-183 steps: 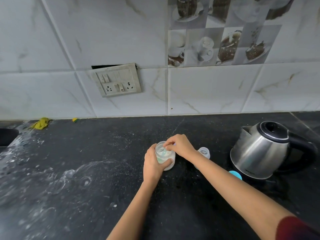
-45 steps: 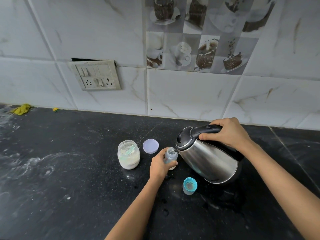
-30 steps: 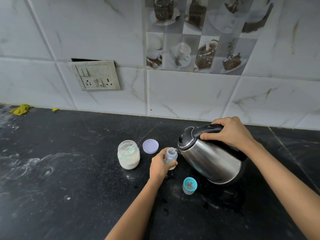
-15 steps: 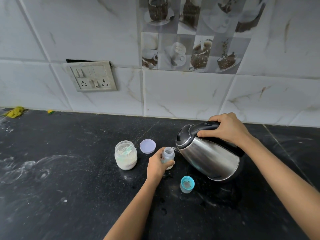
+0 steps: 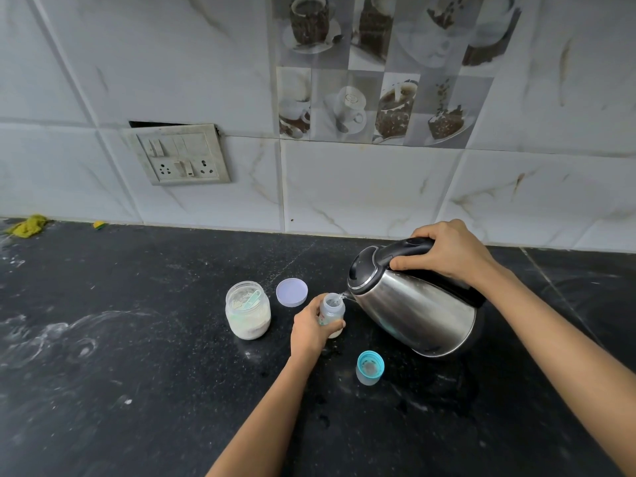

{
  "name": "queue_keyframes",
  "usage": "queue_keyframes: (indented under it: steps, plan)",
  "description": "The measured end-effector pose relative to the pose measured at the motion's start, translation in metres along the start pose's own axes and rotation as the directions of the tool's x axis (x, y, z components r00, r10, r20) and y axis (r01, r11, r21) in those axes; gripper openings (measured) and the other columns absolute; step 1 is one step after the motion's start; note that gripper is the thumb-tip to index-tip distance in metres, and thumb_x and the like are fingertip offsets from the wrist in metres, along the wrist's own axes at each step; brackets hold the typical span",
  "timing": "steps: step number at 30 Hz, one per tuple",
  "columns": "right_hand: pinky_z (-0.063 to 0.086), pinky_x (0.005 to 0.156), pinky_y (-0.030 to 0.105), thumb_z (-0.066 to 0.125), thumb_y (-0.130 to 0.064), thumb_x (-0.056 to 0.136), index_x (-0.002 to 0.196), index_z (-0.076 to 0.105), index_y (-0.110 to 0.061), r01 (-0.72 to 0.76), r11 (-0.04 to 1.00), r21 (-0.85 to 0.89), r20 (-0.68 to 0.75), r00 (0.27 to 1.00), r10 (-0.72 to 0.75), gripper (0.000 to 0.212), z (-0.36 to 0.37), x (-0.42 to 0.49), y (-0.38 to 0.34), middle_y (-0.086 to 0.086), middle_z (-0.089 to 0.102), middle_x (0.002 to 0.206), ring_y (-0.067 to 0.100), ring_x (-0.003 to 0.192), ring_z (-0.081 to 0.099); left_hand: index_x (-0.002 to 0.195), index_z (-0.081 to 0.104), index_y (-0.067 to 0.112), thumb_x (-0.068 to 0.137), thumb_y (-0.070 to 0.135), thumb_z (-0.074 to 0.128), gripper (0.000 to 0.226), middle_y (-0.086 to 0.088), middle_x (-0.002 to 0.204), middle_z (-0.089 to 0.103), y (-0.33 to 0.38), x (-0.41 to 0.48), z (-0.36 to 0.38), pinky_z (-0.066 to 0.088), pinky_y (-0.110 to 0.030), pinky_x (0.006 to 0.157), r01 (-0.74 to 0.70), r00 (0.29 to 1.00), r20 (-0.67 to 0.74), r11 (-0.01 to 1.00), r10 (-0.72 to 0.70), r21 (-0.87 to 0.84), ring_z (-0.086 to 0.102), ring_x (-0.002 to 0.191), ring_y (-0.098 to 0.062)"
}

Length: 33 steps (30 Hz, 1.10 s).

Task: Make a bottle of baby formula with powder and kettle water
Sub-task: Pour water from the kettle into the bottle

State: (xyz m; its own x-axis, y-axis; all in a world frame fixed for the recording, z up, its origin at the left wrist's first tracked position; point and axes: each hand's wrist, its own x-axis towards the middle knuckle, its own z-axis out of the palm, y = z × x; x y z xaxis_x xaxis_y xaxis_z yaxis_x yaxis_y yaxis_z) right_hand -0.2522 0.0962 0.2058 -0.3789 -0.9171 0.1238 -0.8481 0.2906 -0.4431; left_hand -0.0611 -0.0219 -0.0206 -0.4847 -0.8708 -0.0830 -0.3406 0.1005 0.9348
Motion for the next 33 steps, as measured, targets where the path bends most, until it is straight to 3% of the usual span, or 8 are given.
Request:
queue_keyframes:
  steps: [33]
  plan:
    - [0.049,0.060,0.038,0.077,-0.066,0.059,0.067,0.069,-0.022,0.044,0.996,-0.079,0.018,0.999,-0.043,0.045,-0.011,0.002,-0.006,-0.003,0.064,0.059,0.012,0.064,0.060,0.114,0.057,0.041,0.065,0.021,0.083,0.059,0.017,0.109,0.064,0.005,-0.003,0.001,0.050,-0.038,0.095,0.027,1.000,-0.012,1.000,-0.027,-0.010,0.060,0.102,-0.006]
